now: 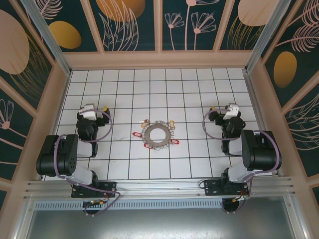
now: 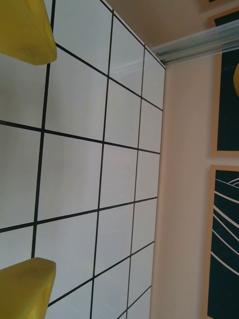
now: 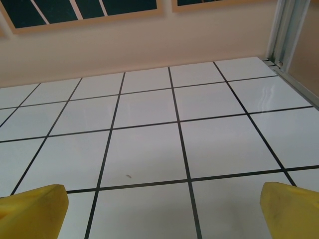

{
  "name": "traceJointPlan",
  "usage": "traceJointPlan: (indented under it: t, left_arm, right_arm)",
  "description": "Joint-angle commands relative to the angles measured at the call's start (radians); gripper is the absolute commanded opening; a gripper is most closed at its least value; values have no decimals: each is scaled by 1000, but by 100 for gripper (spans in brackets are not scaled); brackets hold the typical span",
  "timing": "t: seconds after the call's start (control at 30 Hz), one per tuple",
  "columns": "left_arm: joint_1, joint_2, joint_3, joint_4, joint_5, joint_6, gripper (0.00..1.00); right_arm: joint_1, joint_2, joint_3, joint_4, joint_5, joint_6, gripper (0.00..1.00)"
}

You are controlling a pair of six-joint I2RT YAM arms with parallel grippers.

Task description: Put the keys on the keyring

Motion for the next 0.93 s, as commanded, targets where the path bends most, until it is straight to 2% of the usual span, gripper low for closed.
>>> traceJointPlan:
  t: [0.0, 0.9]
  left_arm:
    - [-5, -9, 3, 44, -10, -6, 99]
    - [-5, -9, 4, 44, -10, -6, 99]
  right_arm:
    - [13, -1, 14, 14, 27, 11, 99]
    - [5, 0, 20, 4, 9, 17, 99]
